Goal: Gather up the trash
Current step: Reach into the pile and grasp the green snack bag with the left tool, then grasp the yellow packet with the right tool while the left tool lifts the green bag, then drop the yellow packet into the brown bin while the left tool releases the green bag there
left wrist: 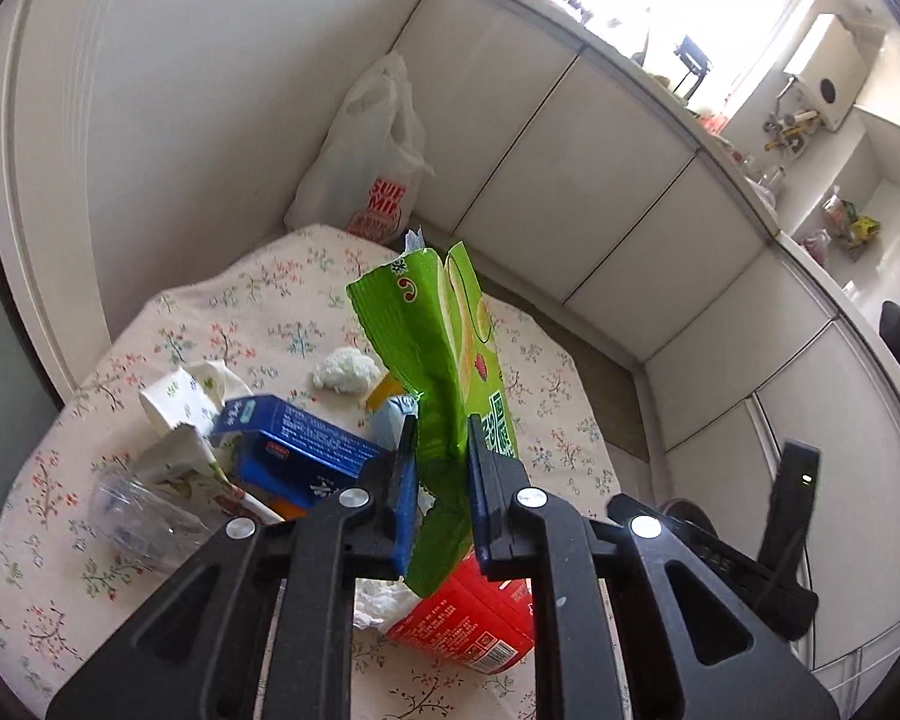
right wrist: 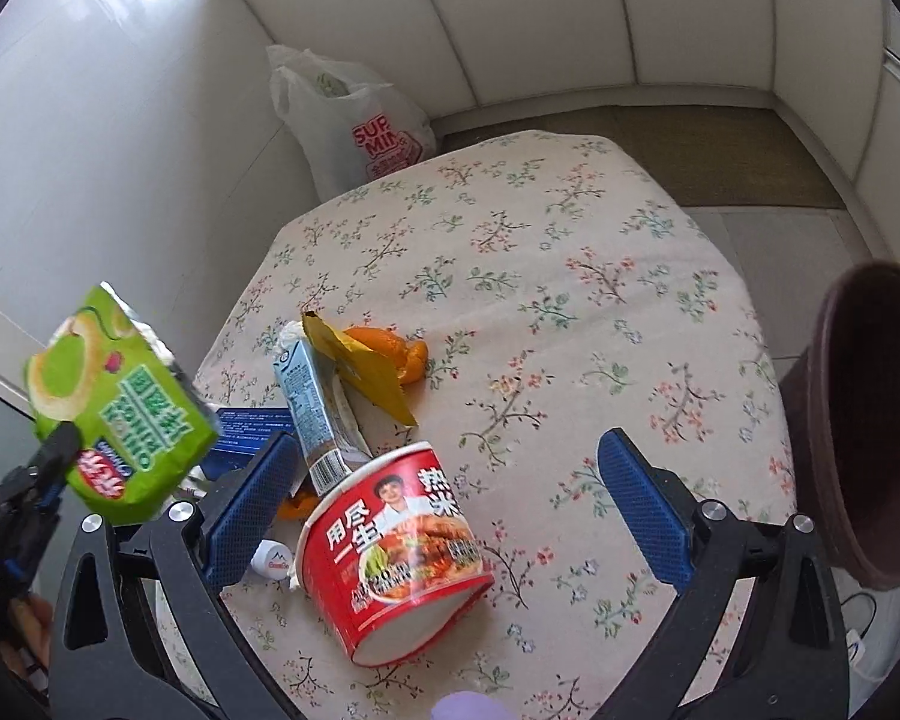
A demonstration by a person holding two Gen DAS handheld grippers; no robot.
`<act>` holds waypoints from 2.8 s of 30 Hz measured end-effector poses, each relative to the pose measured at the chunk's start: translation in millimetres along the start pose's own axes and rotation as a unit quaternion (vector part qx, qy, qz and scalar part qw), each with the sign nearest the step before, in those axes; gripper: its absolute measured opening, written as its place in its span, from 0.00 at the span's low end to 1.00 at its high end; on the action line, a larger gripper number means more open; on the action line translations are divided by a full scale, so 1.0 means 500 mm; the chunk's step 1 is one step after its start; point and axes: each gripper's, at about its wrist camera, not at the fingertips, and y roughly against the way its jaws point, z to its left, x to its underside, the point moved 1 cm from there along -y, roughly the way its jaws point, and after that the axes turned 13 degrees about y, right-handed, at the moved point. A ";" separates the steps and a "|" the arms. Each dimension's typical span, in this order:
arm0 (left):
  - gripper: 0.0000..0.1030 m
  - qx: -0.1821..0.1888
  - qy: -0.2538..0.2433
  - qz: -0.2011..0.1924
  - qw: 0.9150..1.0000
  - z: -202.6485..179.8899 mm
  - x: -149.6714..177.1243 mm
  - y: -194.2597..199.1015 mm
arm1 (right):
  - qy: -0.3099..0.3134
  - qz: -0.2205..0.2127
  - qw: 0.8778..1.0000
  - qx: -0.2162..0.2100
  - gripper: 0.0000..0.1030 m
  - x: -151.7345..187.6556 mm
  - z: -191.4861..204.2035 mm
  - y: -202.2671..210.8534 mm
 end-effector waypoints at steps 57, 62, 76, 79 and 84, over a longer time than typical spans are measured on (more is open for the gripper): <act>0.14 0.024 -0.095 0.015 0.995 -0.120 0.112 -0.026 | -0.165 -0.138 0.905 0.368 0.87 0.147 -0.320 0.316; 0.15 0.064 -0.127 0.033 0.989 -0.213 0.168 -0.056 | -0.205 -0.173 0.880 0.392 0.93 0.179 -0.353 0.383; 0.15 0.155 -0.166 0.186 0.956 -0.546 0.386 -0.262 | -0.293 -0.227 0.847 0.381 0.93 0.271 -0.459 0.515; 0.15 0.155 -0.181 0.215 0.947 -0.589 0.428 -0.298 | -0.325 -0.234 0.841 0.364 0.93 0.296 -0.488 0.532; 0.27 0.115 -0.204 0.242 0.942 -0.620 0.468 -0.339 | -0.336 -0.236 0.840 0.353 0.93 0.322 -0.500 0.549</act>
